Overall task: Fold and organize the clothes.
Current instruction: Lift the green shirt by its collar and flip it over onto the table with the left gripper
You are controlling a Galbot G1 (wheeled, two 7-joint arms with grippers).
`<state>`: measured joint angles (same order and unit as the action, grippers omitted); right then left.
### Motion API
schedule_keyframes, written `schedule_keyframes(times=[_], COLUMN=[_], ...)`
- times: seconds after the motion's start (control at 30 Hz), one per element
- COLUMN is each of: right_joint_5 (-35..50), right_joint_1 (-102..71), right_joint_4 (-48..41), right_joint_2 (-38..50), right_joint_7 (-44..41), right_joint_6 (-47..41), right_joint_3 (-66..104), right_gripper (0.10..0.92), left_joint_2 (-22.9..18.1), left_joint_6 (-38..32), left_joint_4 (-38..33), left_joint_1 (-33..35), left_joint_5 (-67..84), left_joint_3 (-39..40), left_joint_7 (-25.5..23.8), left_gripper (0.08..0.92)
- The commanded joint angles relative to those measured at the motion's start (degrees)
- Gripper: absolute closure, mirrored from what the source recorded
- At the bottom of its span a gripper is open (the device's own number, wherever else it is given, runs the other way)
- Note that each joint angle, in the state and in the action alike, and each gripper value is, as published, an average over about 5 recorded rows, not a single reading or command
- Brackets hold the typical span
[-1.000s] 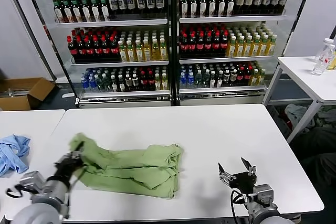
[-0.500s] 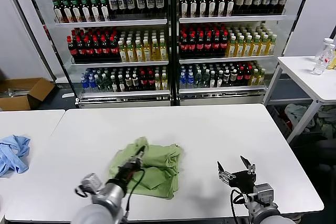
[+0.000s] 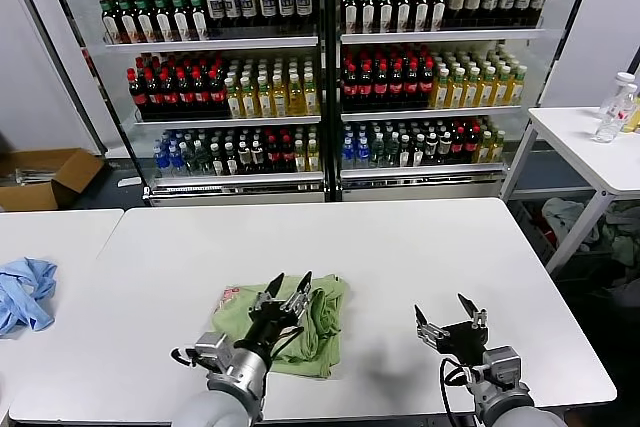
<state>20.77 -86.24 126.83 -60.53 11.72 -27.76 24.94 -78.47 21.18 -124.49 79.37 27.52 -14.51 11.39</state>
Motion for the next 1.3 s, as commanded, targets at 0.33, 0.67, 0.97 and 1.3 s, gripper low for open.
schedule_keyframes(times=[0.33,0.67,0.97,1.3], right_joint_5=[0.0,0.1,0.0,0.3], right_joint_1=[2.5,2.0,1.9,2.6], right_joint_4=[-3.1,-2.8,-3.0,-4.0], right_joint_2=[-0.4,-0.3,-0.3,0.3], right_joint_7=[-0.1,0.0,-0.1,0.0], right_joint_6=[0.2,0.2,0.5,0.5], right_joint_3=[-0.7,0.4,0.3,0.1], right_gripper=[0.203,0.203,0.203,0.203], left_joint_2=[7.8,7.9,6.6,3.5], left_joint_6=[3.9,7.0,7.9,9.8], left_joint_4=[16.6,17.7,20.0,19.9], left_joint_1=[1.4,0.9,-0.2,-0.4], left_joint_5=[-0.4,14.5,32.1,50.2], left_joint_3=[-13.7,-14.0,-17.1,-22.3], left_joint_7=[-1.3,-7.5,-10.0,-10.4], left_gripper=[0.179,0.177,0.346,0.632])
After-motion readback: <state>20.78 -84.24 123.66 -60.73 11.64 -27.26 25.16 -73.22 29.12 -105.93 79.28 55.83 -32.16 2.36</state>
